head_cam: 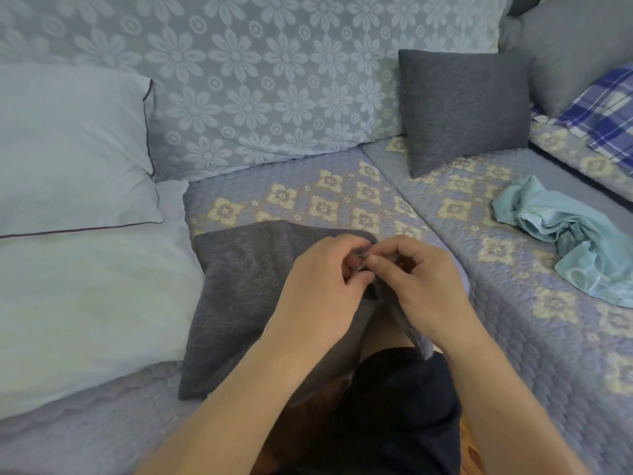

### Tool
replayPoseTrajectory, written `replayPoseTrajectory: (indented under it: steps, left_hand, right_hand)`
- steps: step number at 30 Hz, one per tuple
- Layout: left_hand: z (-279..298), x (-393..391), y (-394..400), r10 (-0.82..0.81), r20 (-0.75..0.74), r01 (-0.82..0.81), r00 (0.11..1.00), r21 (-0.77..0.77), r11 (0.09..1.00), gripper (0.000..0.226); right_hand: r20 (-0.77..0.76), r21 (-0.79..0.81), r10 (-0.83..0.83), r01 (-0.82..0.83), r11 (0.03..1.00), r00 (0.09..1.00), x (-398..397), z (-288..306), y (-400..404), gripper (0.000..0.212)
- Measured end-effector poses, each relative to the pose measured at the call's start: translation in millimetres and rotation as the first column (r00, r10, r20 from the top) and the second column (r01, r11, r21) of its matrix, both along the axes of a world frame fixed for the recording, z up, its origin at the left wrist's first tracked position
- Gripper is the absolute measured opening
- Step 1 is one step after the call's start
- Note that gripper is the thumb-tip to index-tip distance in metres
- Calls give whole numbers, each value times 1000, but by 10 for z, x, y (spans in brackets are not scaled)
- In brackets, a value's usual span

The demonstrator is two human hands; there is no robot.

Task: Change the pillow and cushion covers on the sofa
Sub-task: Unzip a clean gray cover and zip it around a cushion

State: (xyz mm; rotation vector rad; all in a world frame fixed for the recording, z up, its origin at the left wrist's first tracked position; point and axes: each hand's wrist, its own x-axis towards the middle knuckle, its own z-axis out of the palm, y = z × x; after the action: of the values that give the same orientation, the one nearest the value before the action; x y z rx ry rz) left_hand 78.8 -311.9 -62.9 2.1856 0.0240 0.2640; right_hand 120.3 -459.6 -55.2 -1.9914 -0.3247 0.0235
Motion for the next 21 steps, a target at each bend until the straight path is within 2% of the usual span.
replayPoseTrajectory:
  steps: [3, 6, 8, 9, 12, 15, 17, 21]
  left_hand:
    - [-94, 103, -44, -12, 61, 5, 998, 106, 994, 23]
    - [-85, 127, -18, 52, 53, -48, 997, -69, 996, 13]
    - [-43, 118, 13, 67, -6, -67, 998, -149, 987, 8]
    - [-27, 106, 14, 62, -20, -64, 998, -128, 990, 5]
    - [59, 48, -23, 29, -8, -27, 1000, 147, 989, 6]
    - [125, 36, -44, -30, 31, 15, 999, 388, 921, 16]
    - [148, 47, -34, -54, 39, 31, 998, 456, 890, 16]
    - [182, 68, 4, -88, 24, 66, 996, 474, 878, 7]
  right_hand:
    - [-49, 81, -27, 31, 996, 998, 1, -46, 13, 12]
    - [-96, 148, 2, 13, 989, 995, 7, -87, -50, 21]
    - [-16, -22, 9, -9, 1000, 1000, -6, -109, -85, 27]
    - [33, -106, -2, 5, 994, 999, -19, -111, -89, 28]
    - [155, -163, -14, 39, 986, 988, -47, -81, -83, 25]
    - [193, -196, 13, 25, 980, 981, -63, -27, -98, 25]
    - [171, -205, 34, 2, 979, 985, -81, 18, -113, 35]
    - [145, -226, 73, -38, 973, 987, -106, 21, -104, 49]
